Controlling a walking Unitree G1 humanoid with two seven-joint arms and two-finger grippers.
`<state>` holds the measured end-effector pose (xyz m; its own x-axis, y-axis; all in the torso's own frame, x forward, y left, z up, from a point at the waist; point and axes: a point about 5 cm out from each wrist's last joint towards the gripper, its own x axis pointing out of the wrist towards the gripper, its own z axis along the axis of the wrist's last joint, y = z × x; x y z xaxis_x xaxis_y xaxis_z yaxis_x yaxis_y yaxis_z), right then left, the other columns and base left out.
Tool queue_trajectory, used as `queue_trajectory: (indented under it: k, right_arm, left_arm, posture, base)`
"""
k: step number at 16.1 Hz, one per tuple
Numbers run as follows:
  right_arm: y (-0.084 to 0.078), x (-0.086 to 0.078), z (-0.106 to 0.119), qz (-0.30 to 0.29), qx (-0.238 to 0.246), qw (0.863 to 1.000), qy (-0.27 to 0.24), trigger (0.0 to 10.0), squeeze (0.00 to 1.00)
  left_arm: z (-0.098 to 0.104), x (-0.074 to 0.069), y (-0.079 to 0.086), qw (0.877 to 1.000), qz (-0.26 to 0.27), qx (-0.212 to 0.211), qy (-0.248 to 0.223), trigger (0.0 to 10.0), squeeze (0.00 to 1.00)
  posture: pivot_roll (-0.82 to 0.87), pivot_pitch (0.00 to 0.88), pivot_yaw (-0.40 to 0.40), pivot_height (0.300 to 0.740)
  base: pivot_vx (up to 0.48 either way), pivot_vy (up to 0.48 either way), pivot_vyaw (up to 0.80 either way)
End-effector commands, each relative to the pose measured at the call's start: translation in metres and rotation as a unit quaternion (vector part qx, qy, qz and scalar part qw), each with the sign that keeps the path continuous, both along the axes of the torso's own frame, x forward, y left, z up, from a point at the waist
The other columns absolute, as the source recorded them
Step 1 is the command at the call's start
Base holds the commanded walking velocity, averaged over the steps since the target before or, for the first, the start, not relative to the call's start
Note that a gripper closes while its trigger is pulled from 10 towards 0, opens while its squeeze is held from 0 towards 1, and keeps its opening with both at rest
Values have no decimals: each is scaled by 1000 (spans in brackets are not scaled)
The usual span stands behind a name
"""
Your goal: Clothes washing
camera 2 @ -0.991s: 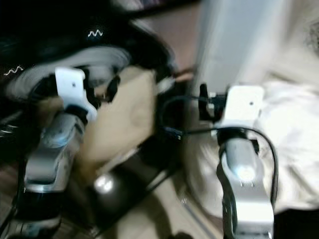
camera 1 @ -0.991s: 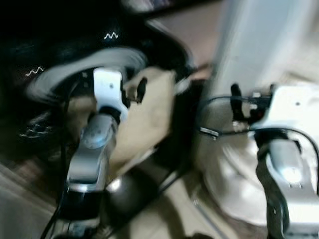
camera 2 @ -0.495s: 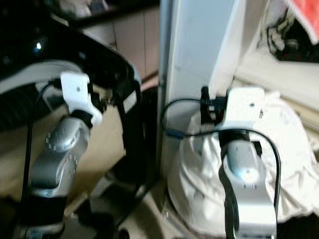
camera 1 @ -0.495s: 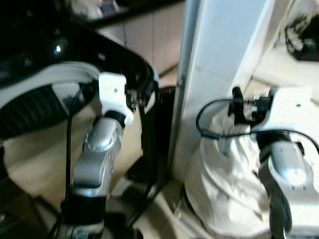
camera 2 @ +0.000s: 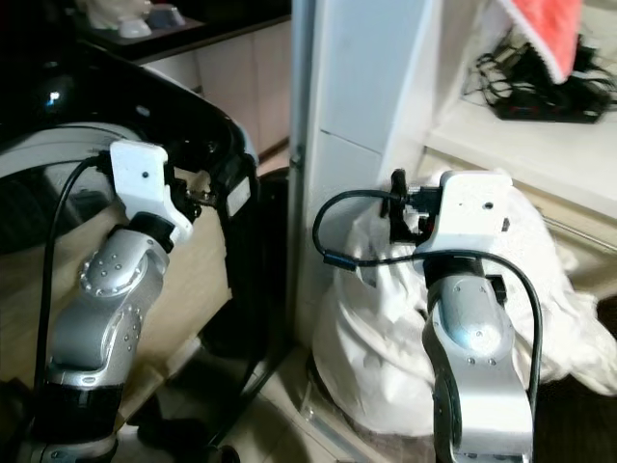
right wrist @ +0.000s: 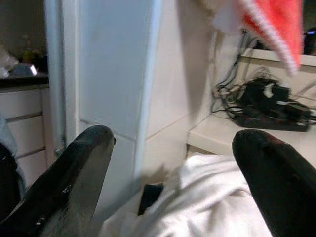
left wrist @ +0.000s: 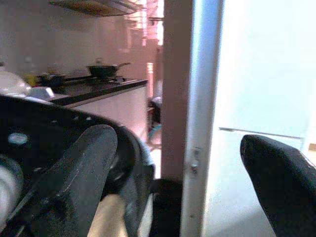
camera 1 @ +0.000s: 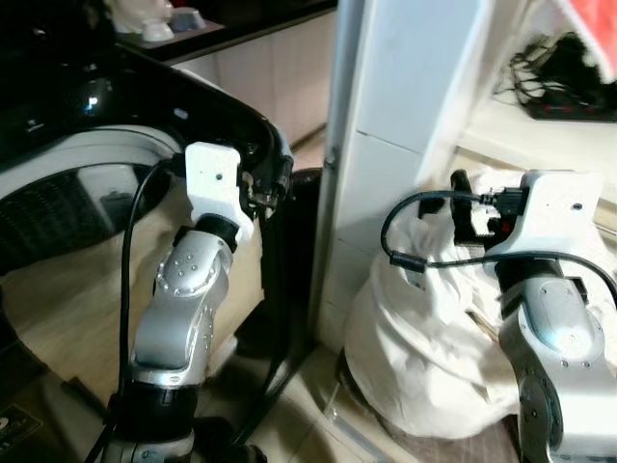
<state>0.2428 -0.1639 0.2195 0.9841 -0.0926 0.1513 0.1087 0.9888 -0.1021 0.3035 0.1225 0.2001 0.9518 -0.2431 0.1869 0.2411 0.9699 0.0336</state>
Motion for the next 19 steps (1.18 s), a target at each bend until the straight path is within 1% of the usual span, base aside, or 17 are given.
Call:
queue_trajectory:
  k: [1,5,6,7,10,11,12,13,14,16,18,19]
  right_arm:
    - [-4,-1,-2,-7,5,1000,9,10000,0]
    - [-4,-4,-3,-12,9,1000,12,10000,0]
    - [-5,-4,-4,-13,8,1000,13,10000,0]
    - [-5,-4,-4,-11,-5,1000,15,10000,0]
    - [-4,-4,-5,-3,-9,1000,19,10000,0]
    - [-5,-3,-5,-2,-6,1000,18,10000,0]
    - [-5,-4,-5,-1,-6,1000,18,10000,0]
    - [-6,-3,-6,0,-6,1000,19,10000,0]
    - [-6,-3,-8,2,-4,1000,21,10000,0]
    - [-5,1,-12,11,1,1000,26,10000,0]
    - [-5,2,-15,18,1,999,29,10000,0]
    - [-5,3,-16,19,-9,999,30,10000,0]
  left_arm:
    - [4,0,-6,1000,-12,1,-8,10000,0]
    - [5,1,-11,1000,-21,4,-9,10000,0]
    - [6,1,-11,999,-10,23,-21,10000,0]
    - [5,2,-11,999,-5,30,-16,10000,0]
    - [2,1,-13,1000,-2,10,0,10000,0]
    - [0,1,-13,1000,-1,-10,7,10000,0]
    - [-1,1,-13,1000,3,-15,13,10000,0]
    - [-4,2,-12,1000,10,-5,21,10000,0]
    - [-6,1,-12,1000,10,-6,26,10000,0]
    - [-10,0,-12,1000,4,5,24,10000,0]
    - [-14,1,-9,999,12,16,26,10000,0]
    - [-17,3,-6,999,23,25,33,10000,0]
  posture:
    - [-162,5,-8,740]
    - [-170,5,5,740]
    - [-172,5,10,740]
    - [-174,3,13,740]
    - [-179,0,15,740]
    - [-176,0,14,740]
    - [-173,0,13,740]
    - [-170,0,13,740]
    - [-168,0,15,740]
    - [-165,0,20,740]
    - [-163,0,24,740]
    - [-161,0,26,740]
  base:
    - [0,450,-800]
    - [0,480,-800]
    - [0,0,0]
    - [0,-480,0]
    - [0,-480,0]
    - [0,0,0]
    - [0,0,0]
    - [0,0,0]
    - [0,0,0]
    - [0,0,0]
    - [0,0,0]
    - [0,0,0]
